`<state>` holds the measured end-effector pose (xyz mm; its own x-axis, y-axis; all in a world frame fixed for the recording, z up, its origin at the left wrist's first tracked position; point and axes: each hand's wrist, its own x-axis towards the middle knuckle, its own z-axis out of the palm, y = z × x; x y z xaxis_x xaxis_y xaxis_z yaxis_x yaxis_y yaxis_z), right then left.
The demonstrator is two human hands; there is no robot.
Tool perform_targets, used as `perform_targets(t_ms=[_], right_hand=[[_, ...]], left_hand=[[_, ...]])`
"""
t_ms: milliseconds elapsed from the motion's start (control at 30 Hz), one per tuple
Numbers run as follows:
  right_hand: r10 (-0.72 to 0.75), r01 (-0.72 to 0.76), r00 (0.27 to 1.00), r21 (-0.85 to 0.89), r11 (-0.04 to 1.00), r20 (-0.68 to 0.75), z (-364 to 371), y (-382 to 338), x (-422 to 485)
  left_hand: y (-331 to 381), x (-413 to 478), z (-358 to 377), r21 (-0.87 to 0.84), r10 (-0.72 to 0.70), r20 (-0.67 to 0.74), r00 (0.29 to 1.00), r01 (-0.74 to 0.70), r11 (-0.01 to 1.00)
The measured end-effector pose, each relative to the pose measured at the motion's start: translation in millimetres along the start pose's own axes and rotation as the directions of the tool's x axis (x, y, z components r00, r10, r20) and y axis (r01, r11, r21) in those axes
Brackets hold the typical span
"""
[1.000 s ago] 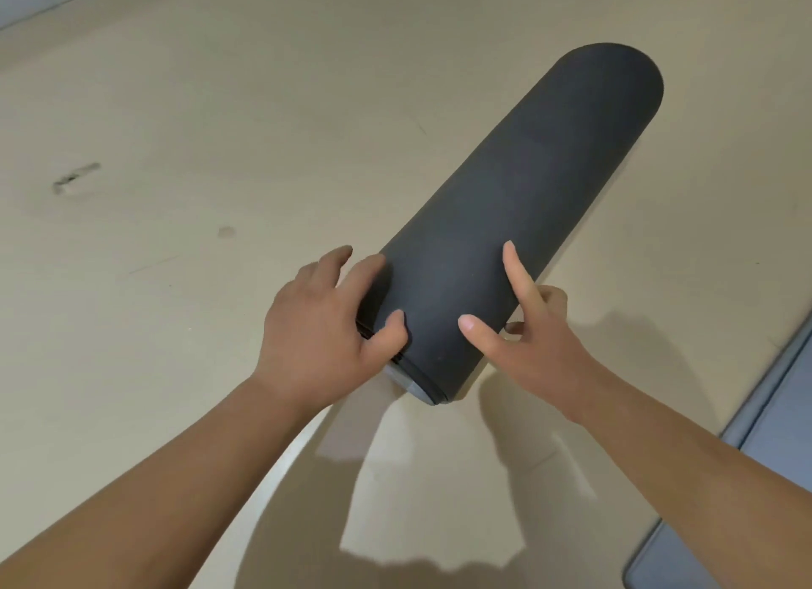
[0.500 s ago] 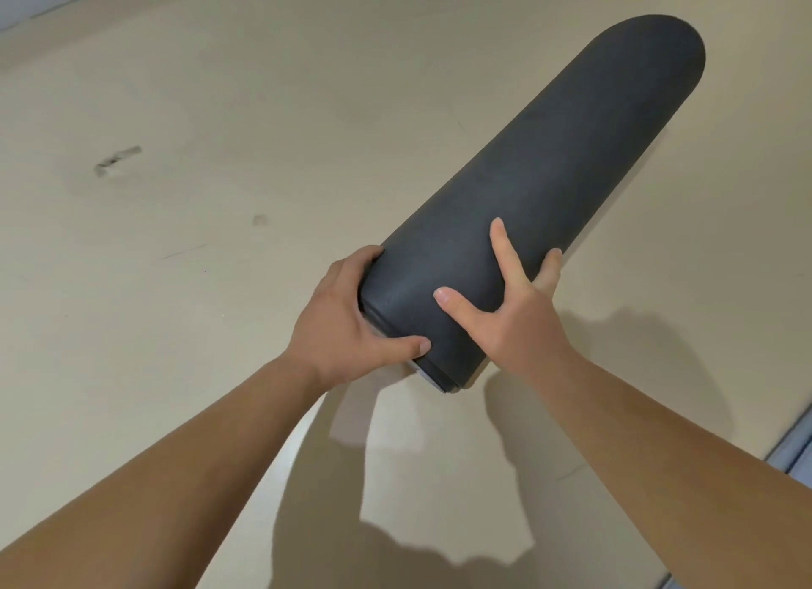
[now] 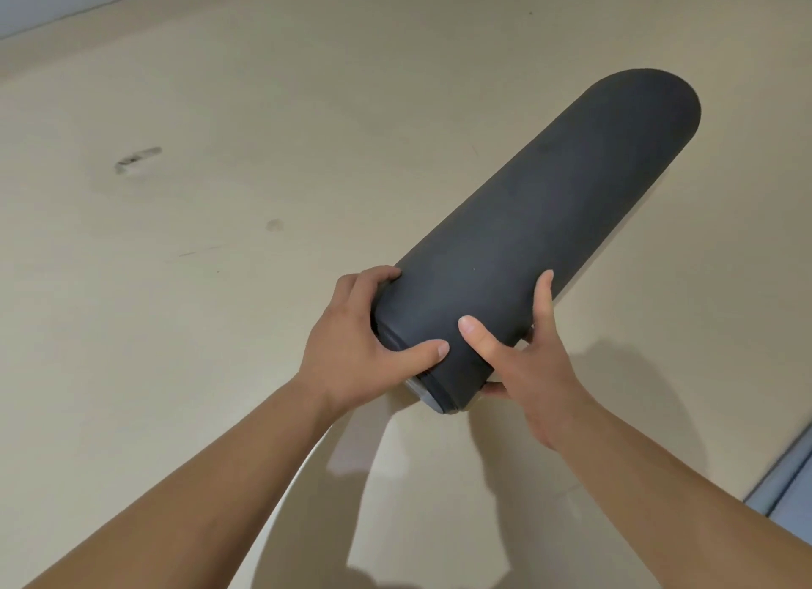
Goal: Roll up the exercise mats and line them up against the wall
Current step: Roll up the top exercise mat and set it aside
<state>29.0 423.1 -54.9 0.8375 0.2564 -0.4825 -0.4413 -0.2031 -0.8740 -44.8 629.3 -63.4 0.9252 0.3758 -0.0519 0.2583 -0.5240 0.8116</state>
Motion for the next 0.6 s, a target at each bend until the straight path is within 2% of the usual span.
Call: perform_targets(t_ms=[200, 333, 400, 467, 533, 600], right_hand=[[-0.05, 0.067, 0.988, -0.119, 0.991, 0.146, 49, -9, 18], [-0.09, 0.158, 0.98, -0.413, 0.897, 0.178, 95, -30, 34], [-0.151, 0.247, 0.964, -0.525, 0.814, 0.219, 110, -35, 36], [-0.235, 0.348, 0.937, -0.634, 0.691, 0.258, 118, -38, 38], [-0.279, 0.39, 0.921, -0.674, 0.627, 0.273, 120, -37, 43], [-0.288, 0.375, 0.926, -0.673, 0.637, 0.244, 118, -32, 48]], left_hand=[[-34, -17, -34, -0.088, -0.098, -0.116, 0.988, 0.088, 0.992], [-56, -4, -66, -0.166, -0.192, -0.153, 0.969, 0.166, 0.972], [-60, -2, -79, -0.083, -0.189, -0.259, 0.947, 0.173, 0.981], [-60, -7, -84, 0.065, -0.084, -0.335, 0.938, 0.112, 0.992], [-58, -14, -81, 0.158, -0.03, -0.287, 0.957, 0.079, 0.984], [-59, -19, -73, 0.183, -0.057, -0.273, 0.96, 0.11, 0.977]])
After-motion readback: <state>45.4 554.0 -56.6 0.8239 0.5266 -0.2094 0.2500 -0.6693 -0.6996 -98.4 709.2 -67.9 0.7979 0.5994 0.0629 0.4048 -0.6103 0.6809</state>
